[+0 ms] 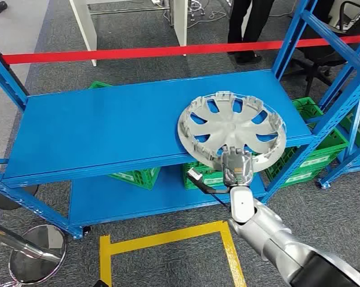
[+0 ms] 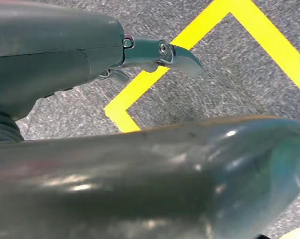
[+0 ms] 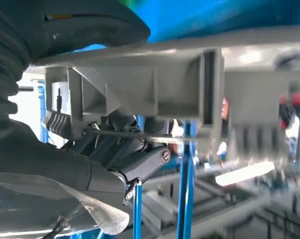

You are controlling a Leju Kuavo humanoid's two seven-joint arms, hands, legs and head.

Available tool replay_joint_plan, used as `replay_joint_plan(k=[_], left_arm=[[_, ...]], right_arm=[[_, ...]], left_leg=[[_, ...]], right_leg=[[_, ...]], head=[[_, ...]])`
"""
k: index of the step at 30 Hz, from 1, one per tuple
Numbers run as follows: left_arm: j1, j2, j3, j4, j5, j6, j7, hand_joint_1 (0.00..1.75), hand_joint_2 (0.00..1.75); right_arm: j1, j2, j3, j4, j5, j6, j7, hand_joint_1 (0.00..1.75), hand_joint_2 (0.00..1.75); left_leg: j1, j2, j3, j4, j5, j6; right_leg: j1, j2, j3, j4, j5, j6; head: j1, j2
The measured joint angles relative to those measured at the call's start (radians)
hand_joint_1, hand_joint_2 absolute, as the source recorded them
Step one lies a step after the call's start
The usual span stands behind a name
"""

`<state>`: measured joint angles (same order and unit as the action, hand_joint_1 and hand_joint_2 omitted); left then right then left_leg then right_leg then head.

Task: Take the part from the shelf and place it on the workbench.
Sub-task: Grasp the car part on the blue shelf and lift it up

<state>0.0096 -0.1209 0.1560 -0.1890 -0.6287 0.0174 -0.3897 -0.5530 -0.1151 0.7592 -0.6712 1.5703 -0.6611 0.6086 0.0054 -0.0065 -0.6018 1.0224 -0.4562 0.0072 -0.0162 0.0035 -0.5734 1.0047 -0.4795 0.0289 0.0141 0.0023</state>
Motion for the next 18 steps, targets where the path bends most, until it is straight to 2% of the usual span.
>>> replay_joint_plan(k=[6, 13, 18], left_arm=[[0.001, 0.0, 0.0, 0.0, 0.0, -0.002, -0.001, 0.0, 0.0], [0.001, 0.001, 0.001, 0.0, -0.007, -0.001, -0.017, 0.0, 0.0], [-0.004, -0.002, 0.004, 0.0, -0.014, 0.005, -0.033, 0.0, 0.0]], right_arm=[[0.001, -0.063, 0.033, -0.184, 0.0, 0.0, 0.001, 1.75, 1.75], [-0.002, -0.121, 0.068, -0.33, 0.0, 0.0, 0.001, 1.75, 1.75], [-0.035, -0.151, 0.136, -0.403, 0.0, 0.0, 0.001, 1.75, 1.75]], left_leg=[[0.0, 0.0, 0.0, 0.0, 0.0, 0.0], [0.0, 0.0, 0.0, 0.0, 0.0, 0.0], [0.0, 0.0, 0.0, 0.0, 0.0, 0.0]], right_leg=[[0.0, 0.0, 0.0, 0.0, 0.0, 0.0], [0.0, 0.0, 0.0, 0.0, 0.0, 0.0], [0.0, 0.001, 0.0, 0.0, 0.0, 0.0]], head=[[0.0, 0.0], [0.0, 0.0], [0.0, 0.0]])
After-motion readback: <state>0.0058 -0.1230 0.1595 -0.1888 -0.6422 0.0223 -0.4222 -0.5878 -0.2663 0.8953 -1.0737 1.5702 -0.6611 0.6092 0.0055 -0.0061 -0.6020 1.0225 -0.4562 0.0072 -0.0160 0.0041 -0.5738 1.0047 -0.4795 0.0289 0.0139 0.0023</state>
